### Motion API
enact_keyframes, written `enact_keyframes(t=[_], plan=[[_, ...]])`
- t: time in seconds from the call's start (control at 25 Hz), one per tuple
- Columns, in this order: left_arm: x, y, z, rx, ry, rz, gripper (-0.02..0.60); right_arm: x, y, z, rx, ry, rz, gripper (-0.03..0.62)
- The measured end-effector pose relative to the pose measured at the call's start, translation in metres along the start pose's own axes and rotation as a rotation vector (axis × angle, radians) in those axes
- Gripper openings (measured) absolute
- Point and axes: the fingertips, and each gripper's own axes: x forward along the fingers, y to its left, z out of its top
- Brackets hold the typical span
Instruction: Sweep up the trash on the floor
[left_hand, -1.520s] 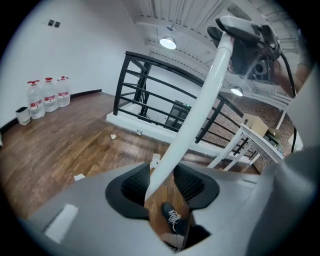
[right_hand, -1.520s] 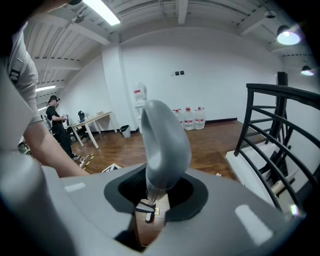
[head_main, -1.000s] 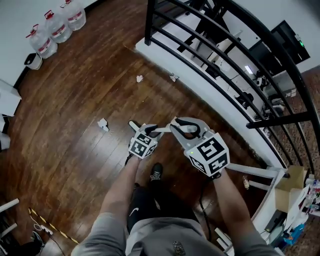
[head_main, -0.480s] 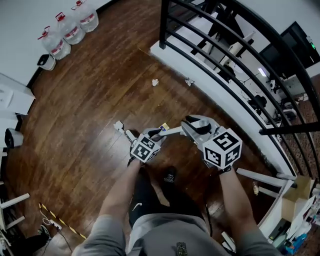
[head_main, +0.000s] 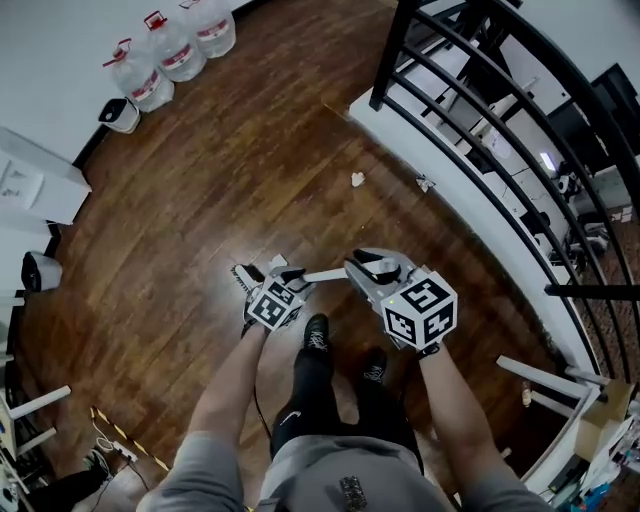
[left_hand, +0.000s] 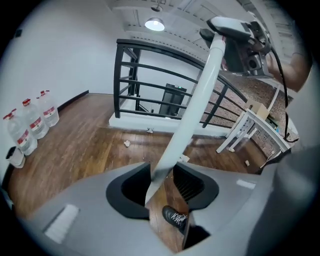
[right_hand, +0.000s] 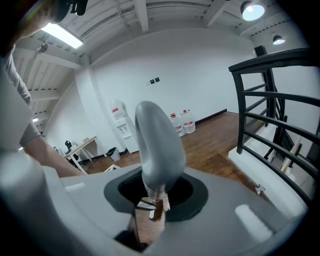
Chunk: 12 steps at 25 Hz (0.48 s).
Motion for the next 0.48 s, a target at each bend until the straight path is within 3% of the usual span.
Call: enact_keyframes(t=[0.2,0.48], plan=[[0.016,0.028,-0.002,0.029,0.017,-0.062,0.147,0.027,-0.004,0.001,-0.012,0.049,-0.074,0.083],[0.077,-0.015,0.063,0.125,-0.009,-0.202,0.149,-0.033,-0.068,0.0,0.035,0.031,-0.266,0.083]])
